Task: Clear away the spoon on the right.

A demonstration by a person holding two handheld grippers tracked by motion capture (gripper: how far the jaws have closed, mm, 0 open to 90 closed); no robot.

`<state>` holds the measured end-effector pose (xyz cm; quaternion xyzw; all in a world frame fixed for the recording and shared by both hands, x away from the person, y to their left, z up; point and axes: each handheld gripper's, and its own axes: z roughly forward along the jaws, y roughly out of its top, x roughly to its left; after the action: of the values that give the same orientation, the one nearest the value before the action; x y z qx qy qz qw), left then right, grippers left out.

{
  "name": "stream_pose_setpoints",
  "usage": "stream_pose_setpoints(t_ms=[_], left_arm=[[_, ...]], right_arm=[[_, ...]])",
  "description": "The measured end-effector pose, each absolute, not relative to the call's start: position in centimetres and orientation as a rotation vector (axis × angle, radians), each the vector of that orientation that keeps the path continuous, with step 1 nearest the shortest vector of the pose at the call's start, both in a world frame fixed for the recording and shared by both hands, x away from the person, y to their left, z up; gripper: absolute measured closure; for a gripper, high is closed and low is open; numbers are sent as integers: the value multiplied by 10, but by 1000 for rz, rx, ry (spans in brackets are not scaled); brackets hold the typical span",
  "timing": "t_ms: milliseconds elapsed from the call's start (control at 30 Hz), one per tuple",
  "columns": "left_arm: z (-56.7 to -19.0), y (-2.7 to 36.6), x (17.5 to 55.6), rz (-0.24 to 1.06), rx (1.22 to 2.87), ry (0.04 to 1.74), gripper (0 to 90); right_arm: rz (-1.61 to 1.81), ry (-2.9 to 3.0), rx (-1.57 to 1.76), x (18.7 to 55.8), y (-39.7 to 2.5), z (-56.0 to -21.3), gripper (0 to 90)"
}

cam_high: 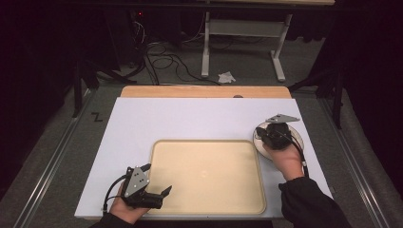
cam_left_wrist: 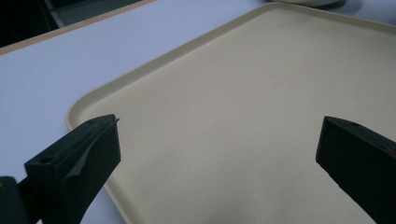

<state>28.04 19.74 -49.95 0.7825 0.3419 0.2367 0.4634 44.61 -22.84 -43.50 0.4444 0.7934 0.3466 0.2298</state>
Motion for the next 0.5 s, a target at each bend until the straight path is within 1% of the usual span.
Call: stream_pose_setpoints(t_ms=[200,333,500], left_arm=[[-500,198,280,579,1922,844,7],[-501,197,282,577,1929,841,7],[-501,197,282,579,1933,840,7]], right_arm=[[960,2205,1192,440,-228,-434,900],[979,2225,1142,426,-228,-433,900],[984,2231,1114,419,-228,-432,900]])
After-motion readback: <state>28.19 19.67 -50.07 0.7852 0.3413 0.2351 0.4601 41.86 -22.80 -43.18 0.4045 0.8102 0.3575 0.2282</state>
